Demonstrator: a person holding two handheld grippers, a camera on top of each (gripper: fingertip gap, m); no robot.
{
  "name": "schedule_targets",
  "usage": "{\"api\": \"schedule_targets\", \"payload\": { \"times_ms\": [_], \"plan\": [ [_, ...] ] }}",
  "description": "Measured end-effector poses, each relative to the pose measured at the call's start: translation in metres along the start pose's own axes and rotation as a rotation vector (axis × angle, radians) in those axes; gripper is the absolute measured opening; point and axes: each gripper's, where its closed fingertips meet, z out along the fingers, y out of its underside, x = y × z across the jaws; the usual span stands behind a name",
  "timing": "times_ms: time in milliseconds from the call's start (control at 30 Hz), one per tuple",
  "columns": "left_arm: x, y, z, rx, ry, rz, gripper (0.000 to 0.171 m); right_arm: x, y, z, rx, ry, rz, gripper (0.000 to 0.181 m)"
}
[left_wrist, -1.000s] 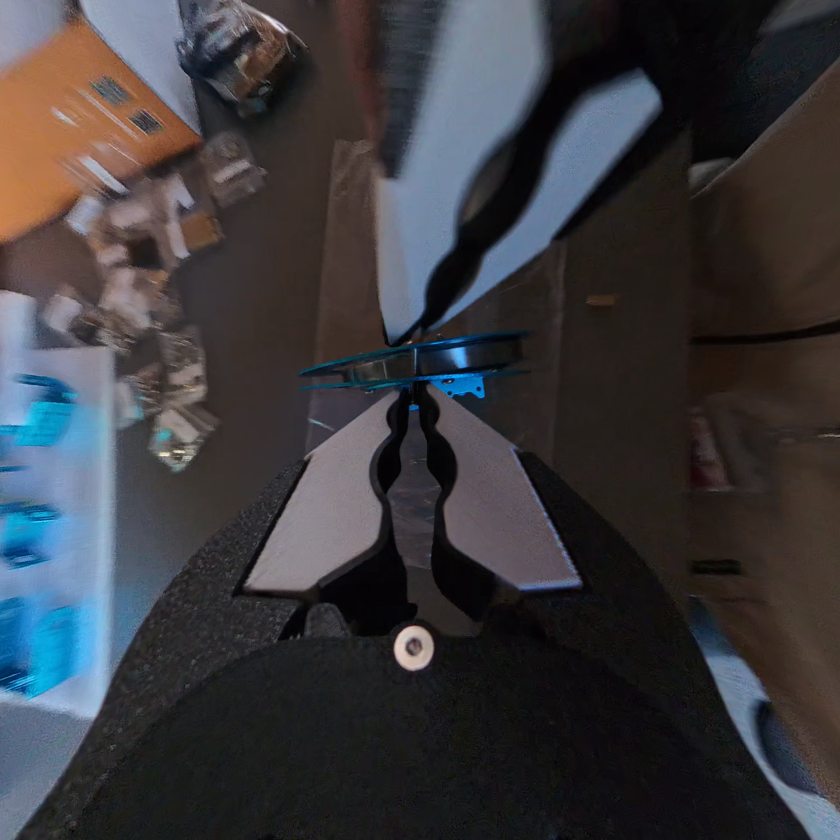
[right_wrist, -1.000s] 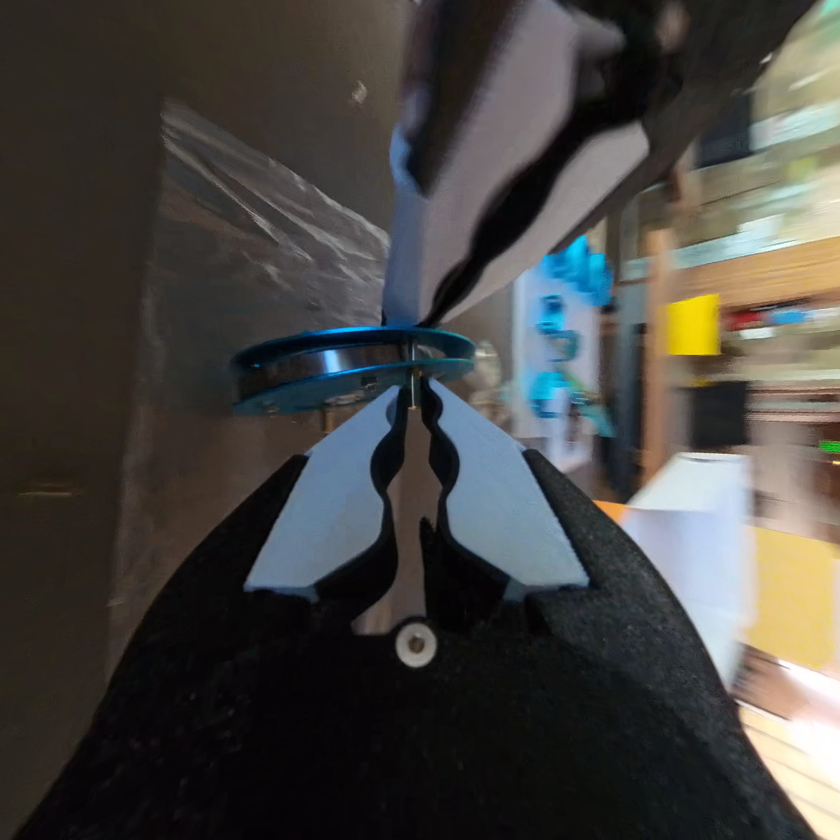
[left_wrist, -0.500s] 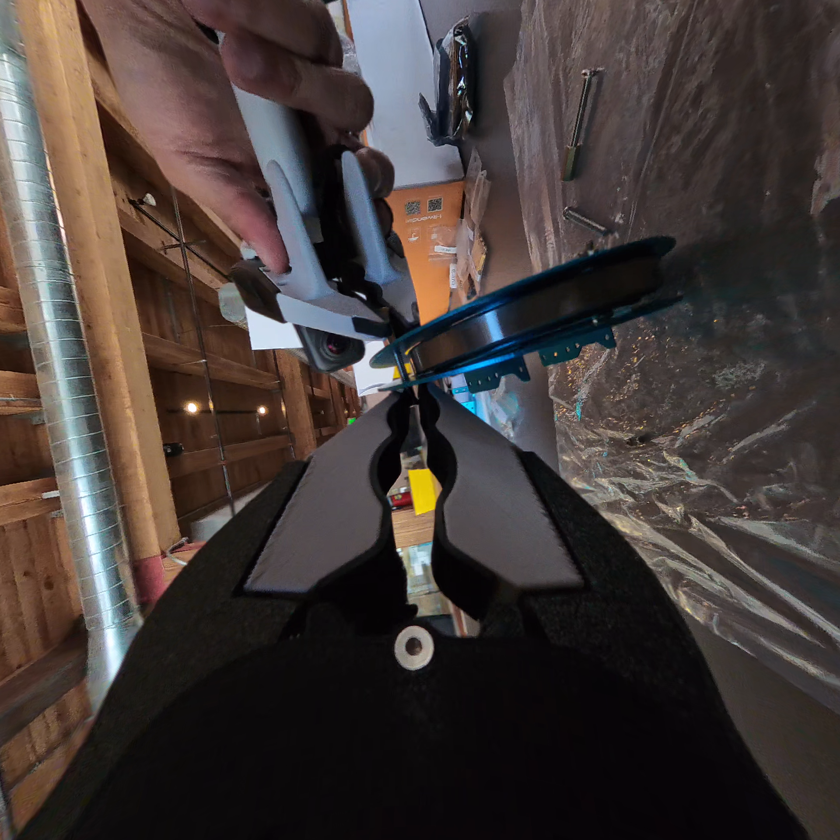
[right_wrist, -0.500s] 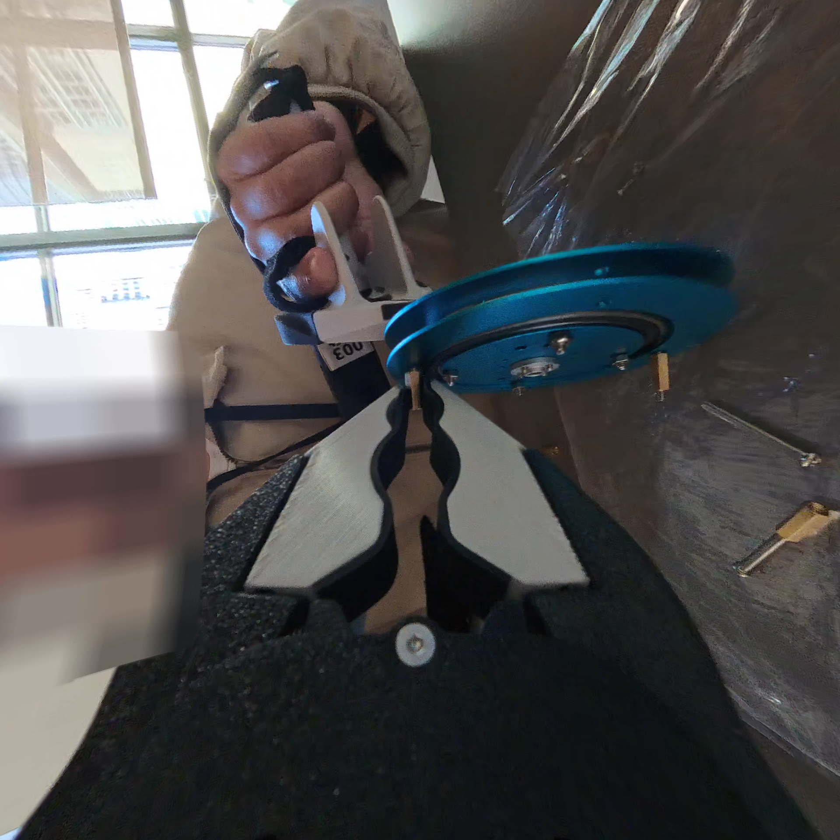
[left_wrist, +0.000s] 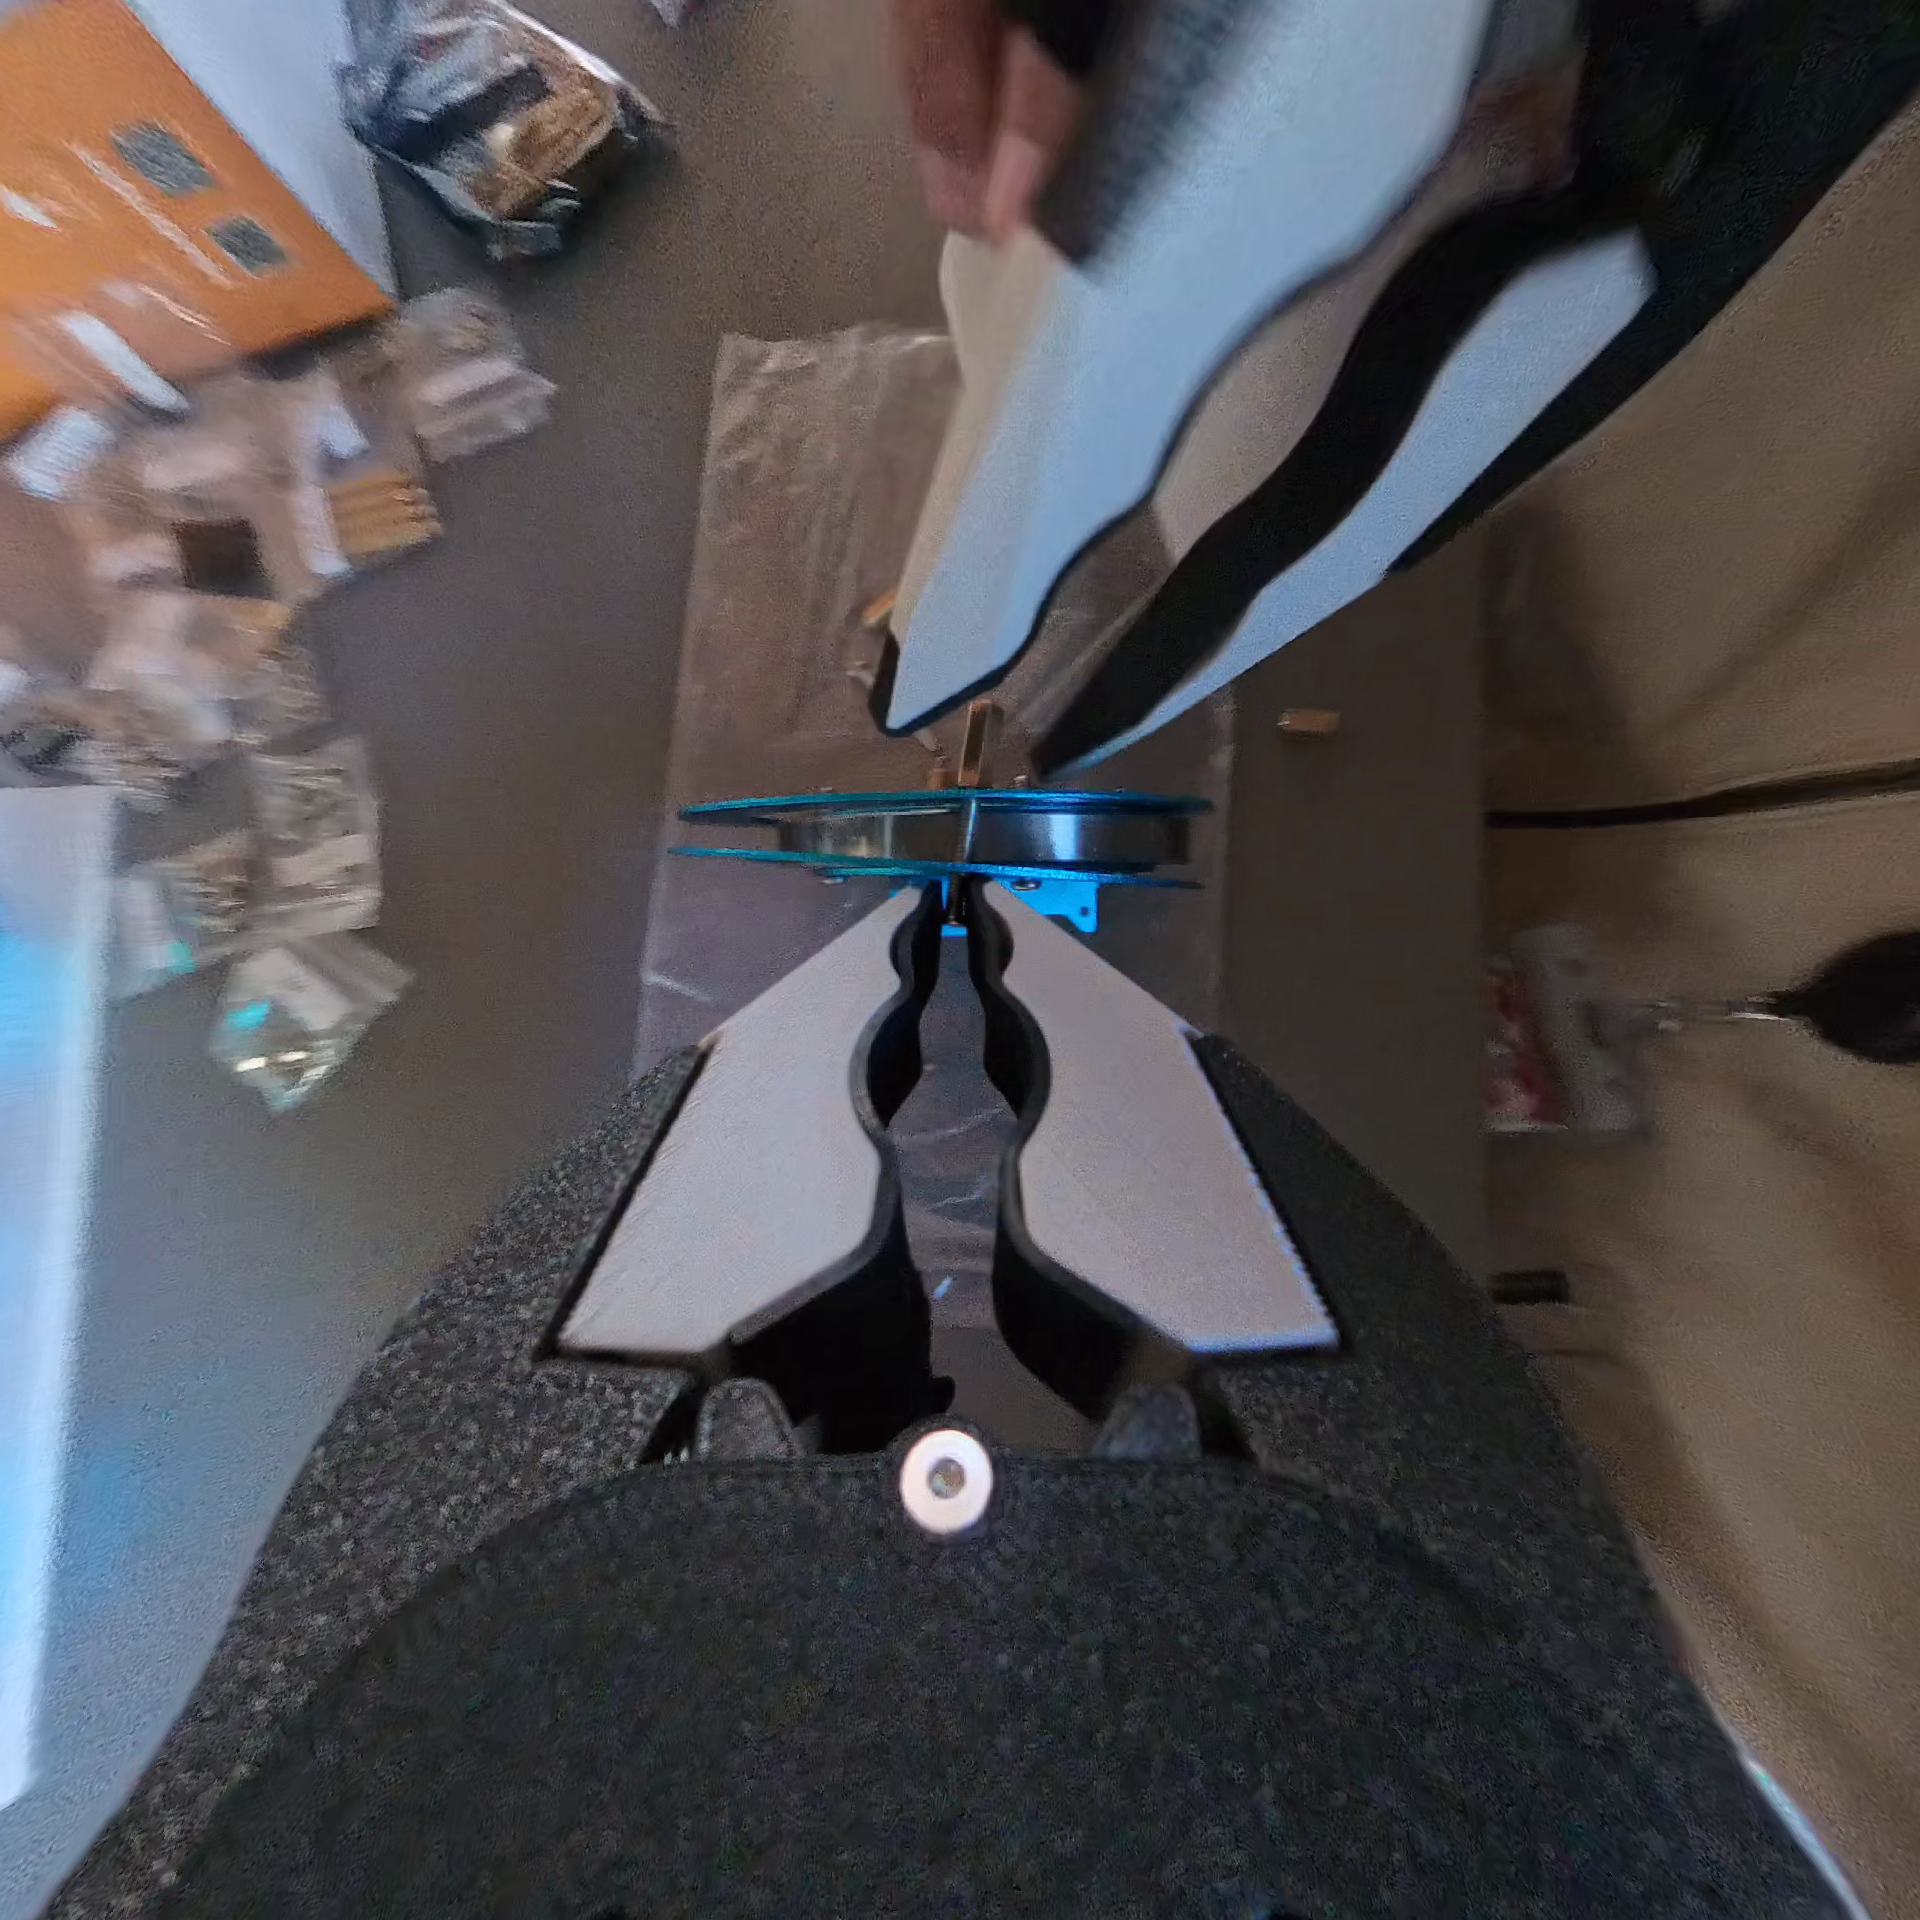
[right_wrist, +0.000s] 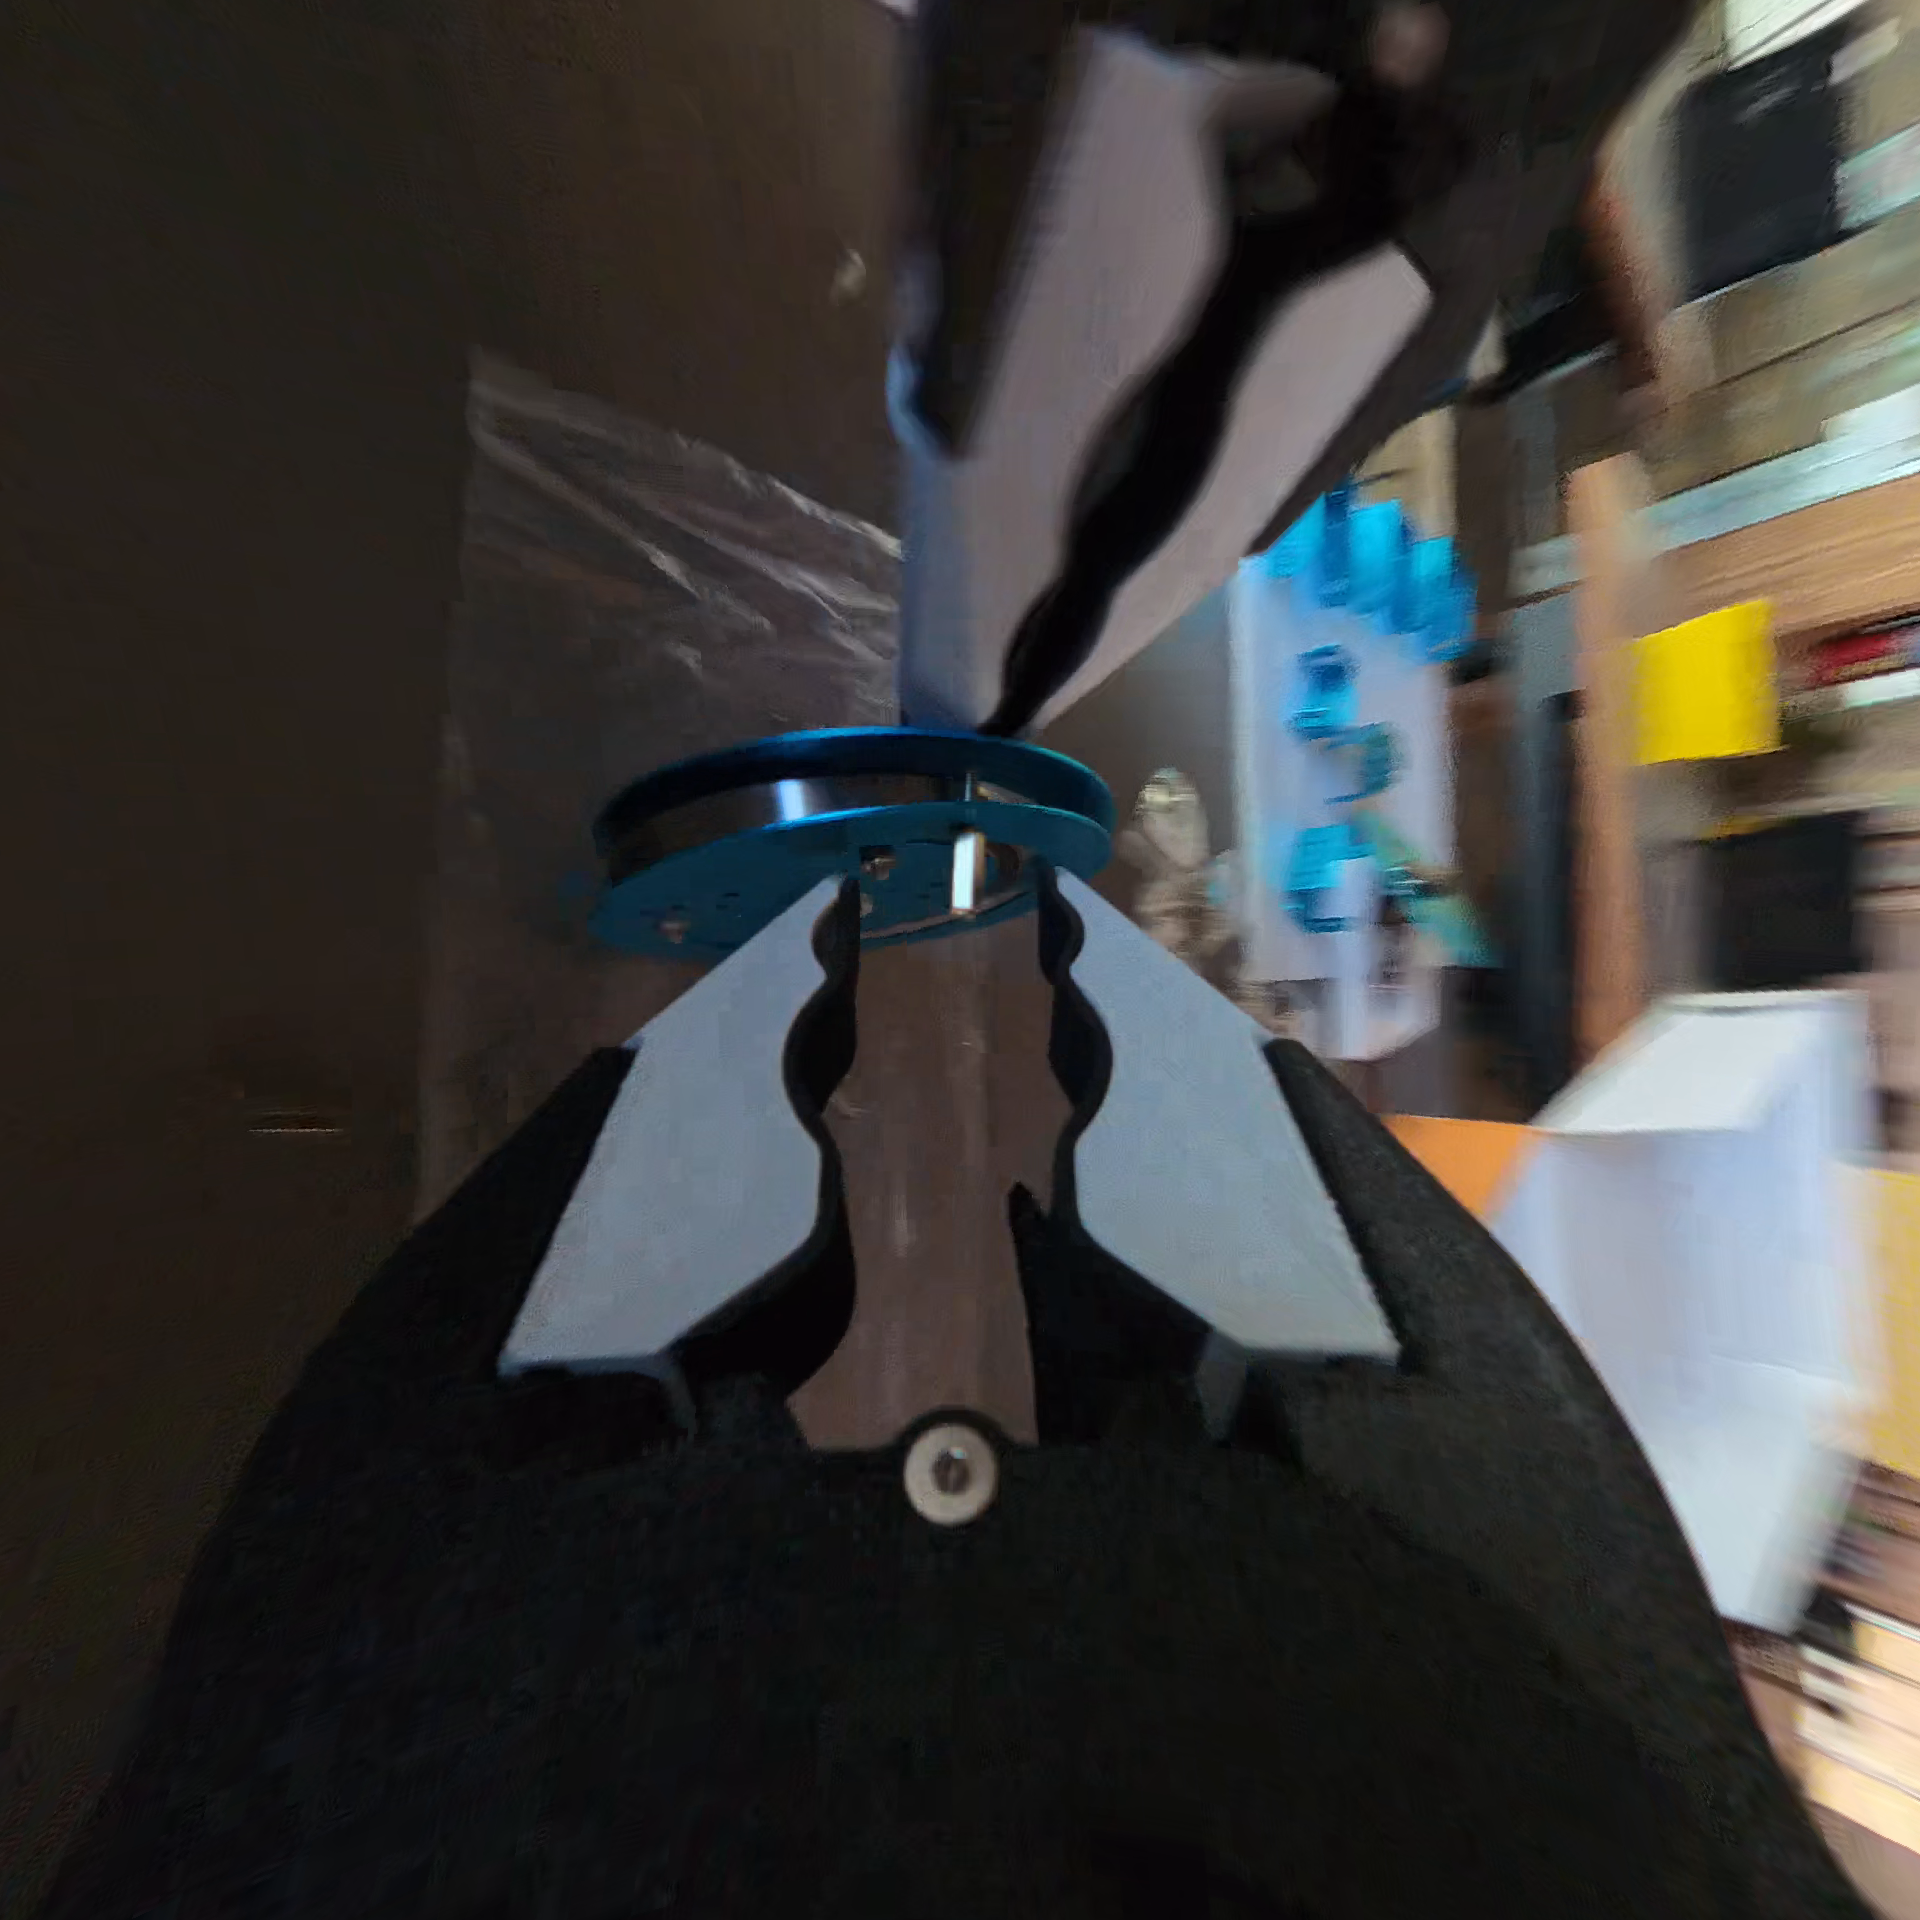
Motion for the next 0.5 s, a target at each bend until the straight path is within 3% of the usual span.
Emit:
{"api": "schedule_targets", "payload": {
  "times_ms": [67, 133, 200, 333, 400, 433, 500],
  "plan": [
    [0.004, -0.002, 0.0, 0.015, 0.127, -0.095, 0.002, 0.006, 0.006, 0.003, -0.055, 0.249, -0.25, 0.031],
    [0.007, -0.004, 0.001, 0.025, 0.229, -0.188, 0.002, 0.011, 0.003, 0.003, -0.068, 0.459, -0.465, 0.014],
    [0.008, -0.006, 0.001, 0.031, 0.297, -0.278, 0.002, 0.01, 0.001, 0.004, -0.071, 0.529, -0.545, 0.009],
    [0.008, -0.008, 0.002, 0.064, 0.349, -0.362, 0.002, 0.012, 0.0, 0.003, -0.074, 0.516, -0.535, 0.006],
    [0.006, -0.009, 0.003, 0.091, 0.309, -0.318, 0.002, 0.014, 0.002, 0.004, -0.081, 0.478, -0.494, 0.005],
    [0.004, -0.009, 0.003, 0.101, 0.256, -0.258, 0.002, 0.014, 0.003, 0.005, -0.072, 0.409, -0.425, 0.005],
    [0.001, -0.011, 0.004, 0.105, 0.068, -0.07, 0.001, 0.011, 0.006, 0.007, -0.048, 0.146, -0.12, 0.004]
  ]
}}
